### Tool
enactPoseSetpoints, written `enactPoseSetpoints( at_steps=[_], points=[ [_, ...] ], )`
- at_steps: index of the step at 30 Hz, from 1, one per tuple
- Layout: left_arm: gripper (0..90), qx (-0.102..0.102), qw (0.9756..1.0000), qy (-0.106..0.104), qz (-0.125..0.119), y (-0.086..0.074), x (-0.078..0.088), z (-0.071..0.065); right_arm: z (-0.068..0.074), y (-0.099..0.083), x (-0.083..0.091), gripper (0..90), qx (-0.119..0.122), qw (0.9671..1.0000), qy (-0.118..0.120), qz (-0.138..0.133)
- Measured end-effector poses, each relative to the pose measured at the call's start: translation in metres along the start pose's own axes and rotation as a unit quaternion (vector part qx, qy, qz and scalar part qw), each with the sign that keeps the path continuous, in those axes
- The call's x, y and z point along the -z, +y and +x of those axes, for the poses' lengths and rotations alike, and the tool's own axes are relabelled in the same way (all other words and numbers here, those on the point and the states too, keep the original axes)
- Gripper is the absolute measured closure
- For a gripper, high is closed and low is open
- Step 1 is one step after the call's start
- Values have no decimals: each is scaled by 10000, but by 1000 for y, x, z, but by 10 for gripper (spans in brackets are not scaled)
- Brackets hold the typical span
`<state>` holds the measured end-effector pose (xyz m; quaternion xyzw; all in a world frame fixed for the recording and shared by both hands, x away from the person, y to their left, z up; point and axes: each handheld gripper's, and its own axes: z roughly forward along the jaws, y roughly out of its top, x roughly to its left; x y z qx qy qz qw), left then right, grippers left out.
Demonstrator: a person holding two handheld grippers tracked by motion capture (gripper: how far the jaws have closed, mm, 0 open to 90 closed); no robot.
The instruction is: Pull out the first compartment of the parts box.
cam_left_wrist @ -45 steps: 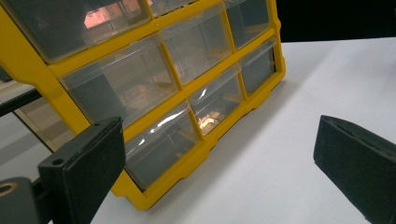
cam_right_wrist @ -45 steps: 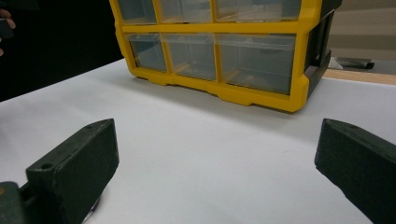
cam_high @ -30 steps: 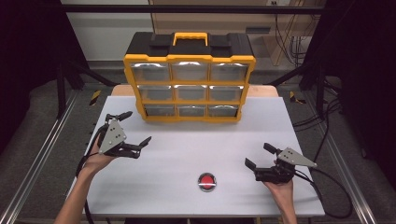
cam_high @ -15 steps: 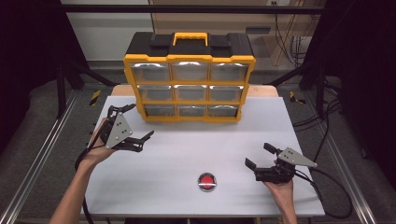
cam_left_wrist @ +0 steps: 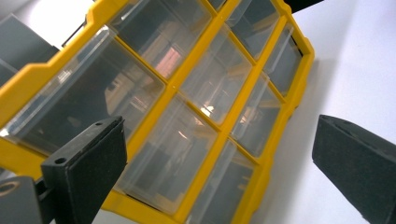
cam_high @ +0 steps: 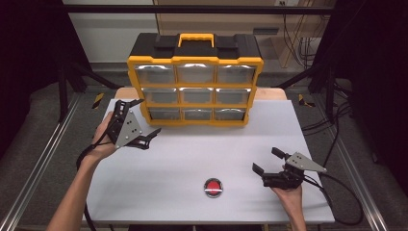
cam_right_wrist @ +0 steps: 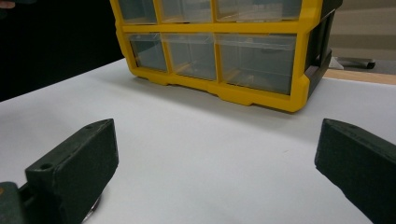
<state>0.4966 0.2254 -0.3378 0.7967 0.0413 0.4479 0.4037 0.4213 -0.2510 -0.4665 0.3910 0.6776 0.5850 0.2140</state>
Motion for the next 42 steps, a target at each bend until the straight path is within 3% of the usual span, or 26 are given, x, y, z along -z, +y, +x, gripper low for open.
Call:
enactPoseSetpoints(
  at_steps=[28, 38, 42],
  points=[
    [30, -774, 9970, 73, 27, 25, -20, 30, 0, 0, -1, 5, 2, 10000, 0, 45],
    [30, -1092, 9939, 54, 167, 29, -31, 38, 0, 0, -1, 5, 34, 10000, -2, 42],
    [30, -1310, 9908, 124, 333, 31, -36, 42, 0, -1, -1, 5, 9, 10000, -2, 61]
  ],
)
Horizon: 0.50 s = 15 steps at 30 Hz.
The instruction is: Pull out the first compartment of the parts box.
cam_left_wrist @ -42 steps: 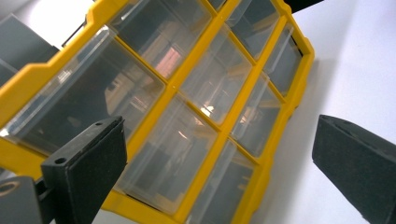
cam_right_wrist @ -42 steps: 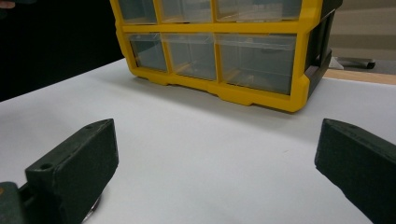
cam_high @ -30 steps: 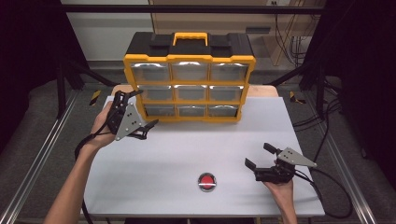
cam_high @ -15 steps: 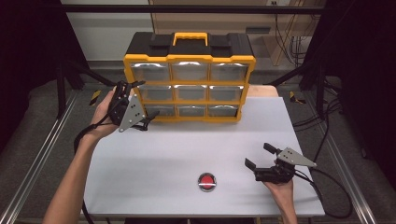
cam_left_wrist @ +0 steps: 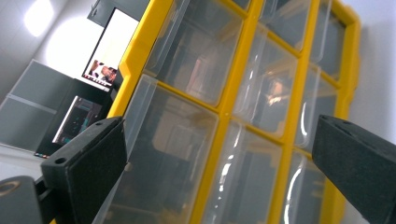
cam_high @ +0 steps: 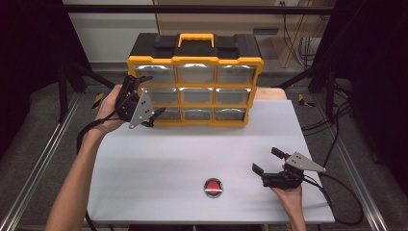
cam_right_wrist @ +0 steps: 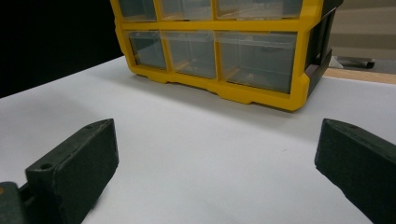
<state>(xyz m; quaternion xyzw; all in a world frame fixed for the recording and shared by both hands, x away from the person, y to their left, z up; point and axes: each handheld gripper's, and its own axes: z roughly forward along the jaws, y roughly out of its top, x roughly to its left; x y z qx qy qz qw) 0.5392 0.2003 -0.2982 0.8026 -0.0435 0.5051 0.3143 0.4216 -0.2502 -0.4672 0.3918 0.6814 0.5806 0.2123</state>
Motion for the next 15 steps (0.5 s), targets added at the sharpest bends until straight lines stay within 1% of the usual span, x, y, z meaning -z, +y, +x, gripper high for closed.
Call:
enactPoseSetpoints(
  at_steps=[1, 3, 4, 5, 9, 10, 12, 15],
  points=[
    [30, -20, 10000, 17, 17, 0, -1, 1, -1, 0, 0, 5, 44, 10000, -4, 1],
    [30, -46, 10000, 26, 30, 1, -2, 2, 0, 0, 0, 5, 20, 10000, -2, 10],
    [30, -94, 9999, 60, 71, 1, -4, 5, 0, 0, 0, 5, 40, 10000, -4, 2],
    [30, -94, 9999, 60, 71, 1, -4, 5, -1, 0, 0, 5, 59, 10000, 0, -11],
    [32, -304, 9992, 104, 241, -2, -9, 10, 0, 0, 0, 5, 24, 10000, -3, -7],
    [34, -320, 9991, 110, 260, -3, -11, 10, 0, 0, 0, 5, 1, 10000, -4, 2],
    [36, -422, 9986, 127, 292, -4, -14, 10, -1, 0, 0, 5, 59, 10000, -7, -6],
    [41, -558, 9975, 165, 409, -7, -19, 10, -1, 0, 0, 5, 57, 10000, -10, -3]
  ],
)
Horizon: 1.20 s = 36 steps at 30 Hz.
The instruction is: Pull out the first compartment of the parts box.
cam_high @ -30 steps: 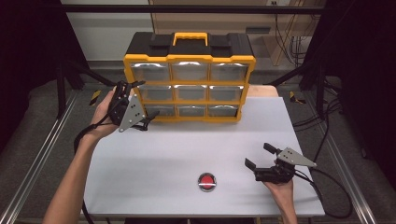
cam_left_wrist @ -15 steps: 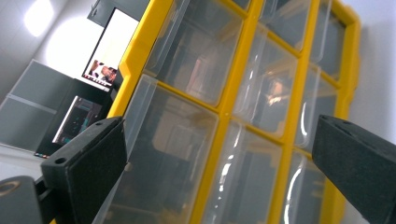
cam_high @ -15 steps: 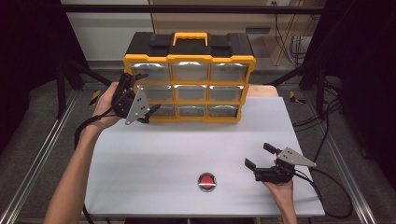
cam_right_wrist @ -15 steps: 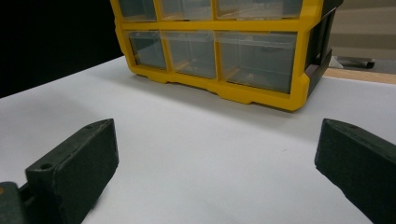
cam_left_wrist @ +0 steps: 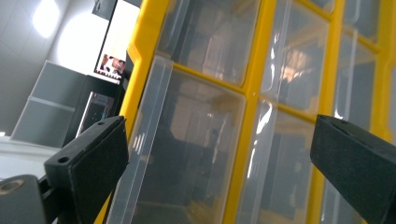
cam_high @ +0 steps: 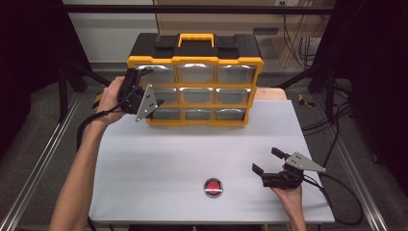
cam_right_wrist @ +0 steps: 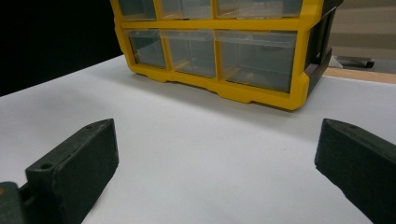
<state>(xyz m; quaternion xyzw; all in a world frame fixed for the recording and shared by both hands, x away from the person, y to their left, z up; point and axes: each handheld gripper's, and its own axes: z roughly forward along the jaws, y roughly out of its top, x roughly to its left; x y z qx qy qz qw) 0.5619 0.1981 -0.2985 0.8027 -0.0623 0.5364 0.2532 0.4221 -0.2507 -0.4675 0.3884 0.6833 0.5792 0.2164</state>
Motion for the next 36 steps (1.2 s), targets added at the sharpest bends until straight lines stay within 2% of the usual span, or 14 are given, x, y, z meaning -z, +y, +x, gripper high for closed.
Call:
enactPoseSetpoints(
  at_steps=[4, 11, 13, 16, 19, 20, 22, 26, 32, 36],
  points=[
    [50, -181, 9997, 86, 129, -2, -6, 1, 0, 0, 0, 5, -19, 10000, -3, 8],
    [75, -351, 9987, 315, 199, -3, -13, 4, 0, 0, 1, 5, 15, 10000, -9, -15],
    [88, -350, 9987, 329, 166, -3, -14, 4, 0, 1, 1, 5, -3, 10000, -14, -19],
    [112, -455, 9982, 342, 190, -2, -15, 3, 0, 1, 1, 5, -8, 10000, -9, -17],
    [137, -624, 9970, 363, 286, -3, -18, 2, 0, 1, 1, 5, -6, 10000, -5, -13],
    [146, -755, 9956, 395, 382, -2, -19, 1, 0, 1, 1, 5, -13, 10000, -6, -16],
    [163, -885, 9943, 419, 431, -2, -20, 1, 0, 1, 1, 5, 5, 10000, -5, -31],
    [192, -870, 9946, 452, 347, 0, -21, 0, 0, 1, 1, 5, 0, 10000, -13, -25],
    [233, -939, 9934, 550, 367, -1, -22, 2, -1, 1, 1, 5, 9, 10000, -12, -32],
    [278, -1043, 9914, 667, 436, -3, -22, 3, 0, 1, 1, 5, 2, 10000, -7, -35]
  ],
)
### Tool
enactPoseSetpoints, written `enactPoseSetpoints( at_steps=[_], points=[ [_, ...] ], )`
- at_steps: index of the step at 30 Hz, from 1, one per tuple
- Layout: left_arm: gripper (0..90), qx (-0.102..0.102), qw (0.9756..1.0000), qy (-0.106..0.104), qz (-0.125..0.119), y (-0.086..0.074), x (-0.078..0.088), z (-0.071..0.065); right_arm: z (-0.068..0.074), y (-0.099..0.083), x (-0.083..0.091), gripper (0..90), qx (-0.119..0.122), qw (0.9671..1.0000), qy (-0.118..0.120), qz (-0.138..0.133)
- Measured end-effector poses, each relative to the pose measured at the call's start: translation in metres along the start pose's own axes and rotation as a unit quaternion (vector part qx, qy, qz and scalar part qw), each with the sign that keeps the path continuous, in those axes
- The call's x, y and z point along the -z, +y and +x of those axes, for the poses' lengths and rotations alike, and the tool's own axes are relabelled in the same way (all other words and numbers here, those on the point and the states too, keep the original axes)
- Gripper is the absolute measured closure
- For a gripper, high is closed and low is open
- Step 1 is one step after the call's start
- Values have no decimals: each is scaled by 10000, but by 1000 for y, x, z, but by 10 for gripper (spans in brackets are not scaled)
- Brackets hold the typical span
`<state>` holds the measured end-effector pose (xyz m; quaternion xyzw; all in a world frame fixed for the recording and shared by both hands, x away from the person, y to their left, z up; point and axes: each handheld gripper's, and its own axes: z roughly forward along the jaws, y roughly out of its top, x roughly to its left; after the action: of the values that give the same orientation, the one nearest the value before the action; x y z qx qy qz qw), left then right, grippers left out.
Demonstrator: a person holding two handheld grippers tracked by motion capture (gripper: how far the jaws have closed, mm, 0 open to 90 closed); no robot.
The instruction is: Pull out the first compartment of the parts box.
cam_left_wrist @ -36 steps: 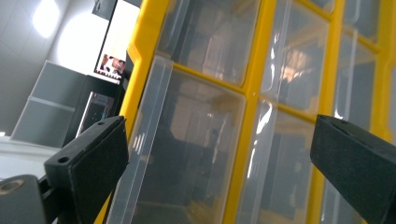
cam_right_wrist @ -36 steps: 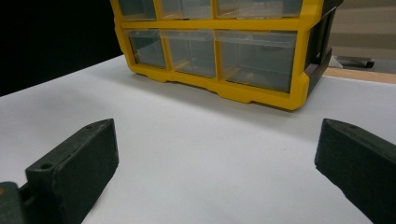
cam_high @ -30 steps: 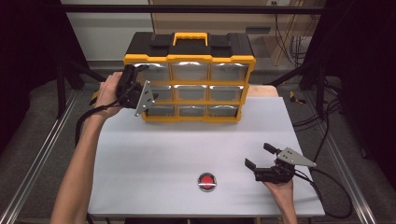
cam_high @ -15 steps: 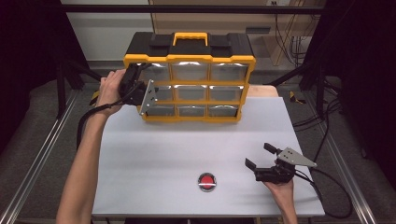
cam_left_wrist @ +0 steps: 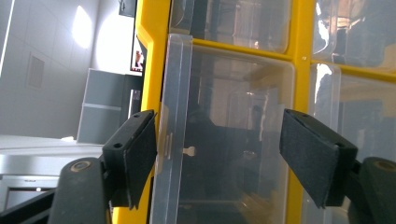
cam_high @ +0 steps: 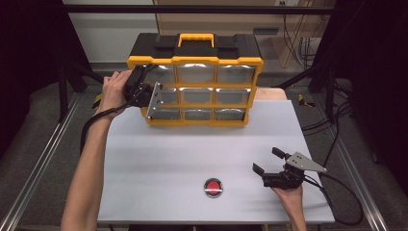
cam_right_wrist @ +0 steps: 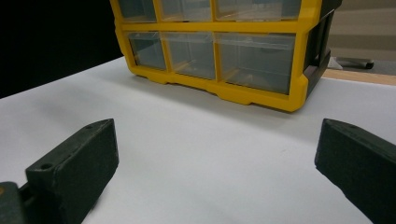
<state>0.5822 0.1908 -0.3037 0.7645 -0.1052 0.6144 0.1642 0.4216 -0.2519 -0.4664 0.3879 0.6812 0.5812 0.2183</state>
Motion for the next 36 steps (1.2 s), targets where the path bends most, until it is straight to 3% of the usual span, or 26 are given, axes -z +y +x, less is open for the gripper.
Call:
enactPoseSetpoints(
  at_steps=[12, 18, 21, 28, 36],
  points=[
    [484, -196, 9995, 247, -32, -2, 3, 3, 0, 1, 1, 5, -29, 10000, 11, 1],
    [555, -169, 9991, 382, -33, -2, 3, 3, -1, 1, 1, 5, -14, 10000, 11, -25],
    [637, -191, 9986, 484, -16, -2, 4, 3, 0, 1, 1, 5, -43, 10000, 21, 13],
    [760, -458, 9960, 756, 113, 1, 3, 2, 0, 1, 1, 5, -70, 10000, 25, -9],
    [780, -713, 9934, 878, 204, 3, 2, -1, 0, 1, 1, 5, -26, 10000, 29, -32]
  ],
)
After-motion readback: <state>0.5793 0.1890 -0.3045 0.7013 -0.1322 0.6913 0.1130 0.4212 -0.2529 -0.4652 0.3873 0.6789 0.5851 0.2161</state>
